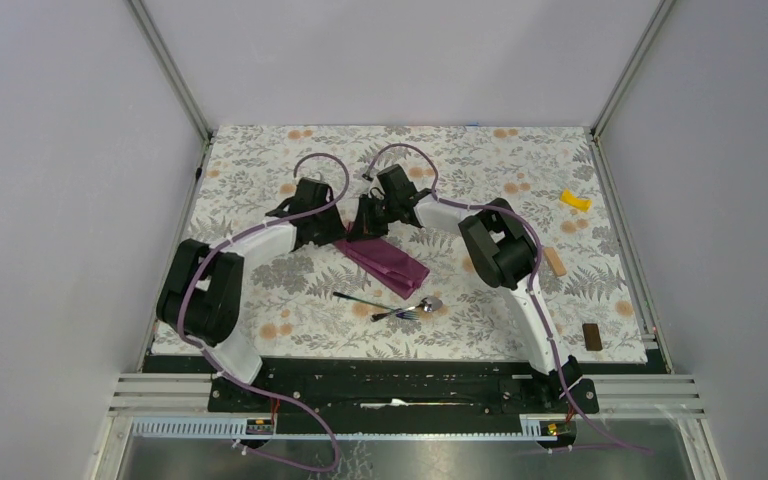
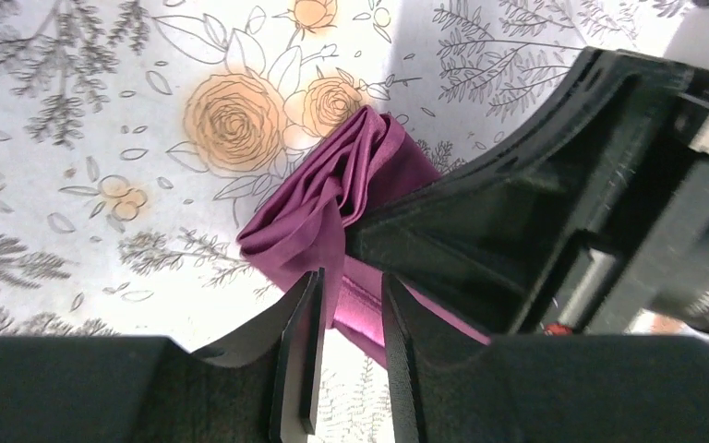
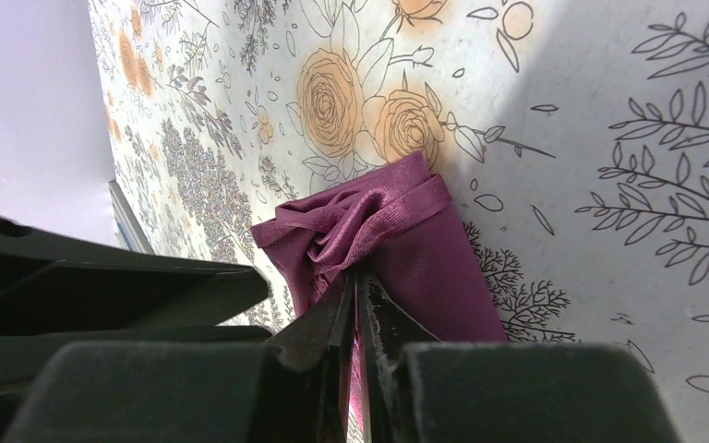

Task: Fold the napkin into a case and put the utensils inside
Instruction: Stuff the top corner of the smaller-rectangle-folded napkin into the folded napkin.

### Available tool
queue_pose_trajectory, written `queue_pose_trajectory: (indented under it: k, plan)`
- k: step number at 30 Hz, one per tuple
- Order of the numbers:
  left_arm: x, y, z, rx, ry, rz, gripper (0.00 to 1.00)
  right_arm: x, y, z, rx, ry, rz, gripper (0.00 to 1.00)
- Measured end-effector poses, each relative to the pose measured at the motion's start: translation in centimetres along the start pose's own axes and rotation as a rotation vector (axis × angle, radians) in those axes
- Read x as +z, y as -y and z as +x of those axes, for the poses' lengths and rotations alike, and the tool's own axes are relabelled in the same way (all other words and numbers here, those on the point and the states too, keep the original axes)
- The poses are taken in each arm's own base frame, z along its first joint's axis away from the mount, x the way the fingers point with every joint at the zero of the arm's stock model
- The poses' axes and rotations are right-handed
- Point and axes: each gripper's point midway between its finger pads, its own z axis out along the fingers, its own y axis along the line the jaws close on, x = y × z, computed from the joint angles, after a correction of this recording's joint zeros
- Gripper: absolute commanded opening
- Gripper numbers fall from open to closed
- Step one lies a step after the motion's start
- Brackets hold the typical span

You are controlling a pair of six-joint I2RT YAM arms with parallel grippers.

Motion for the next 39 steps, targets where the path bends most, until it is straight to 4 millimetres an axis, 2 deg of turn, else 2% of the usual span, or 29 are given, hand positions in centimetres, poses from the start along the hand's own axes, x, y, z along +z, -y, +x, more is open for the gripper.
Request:
queue_pose_trajectory:
  k: [3, 6, 8, 10, 12, 18, 25, 30, 34, 39]
  plan:
    - [-1.7, -0.2, -0.5, -0.016, 0.025, 0.023, 0.32, 0.0, 0.0, 0.0, 0.0, 0.001, -0.001, 0.11]
    - [-3.1, -0.6, -1.2, -0.043, 0.057, 0.04, 0.22, 0.1, 0.0, 0.0, -0.001, 0.002, -0.003, 0.11]
    - [-3.3, -1.2, -1.4, -0.064, 0.061, 0.039, 0.18, 0.1, 0.0, -0.1, -0.001, 0.002, -0.003, 0.11]
    - [-2.8, -1.8, -1.1, -0.083, 0.045, 0.031, 0.19, 0.1, 0.0, 0.0, -0.001, 0.002, -0.003, 0.1]
    - [-1.9, -2.2, -0.8, -0.097, 0.027, 0.03, 0.23, 0.1, 0.0, -0.1, -0.001, 0.002, -0.003, 0.1]
    - [0.4, -1.9, 0.7, -0.114, -0.033, 0.059, 0.27, 0.5, -0.2, -0.3, -0.009, -0.002, 0.006, 0.1]
    - [1.1, -1.8, 1.0, -0.109, -0.039, 0.063, 0.25, 1.3, -0.8, -0.3, -0.023, 0.002, 0.017, 0.1]
    - [1.0, -1.9, 1.1, -0.099, -0.04, 0.06, 0.31, 1.3, -0.7, -0.3, -0.019, 0.003, 0.017, 0.11]
    - [-0.5, -1.4, 0.4, -0.096, -0.011, 0.075, 0.34, 1.2, -0.6, -0.4, -0.019, 0.007, 0.021, 0.12]
    - [-3.3, -0.6, -1.6, -0.099, 0.064, 0.108, 0.16, 1.0, -0.4, -0.4, -0.017, 0.008, 0.023, 0.12]
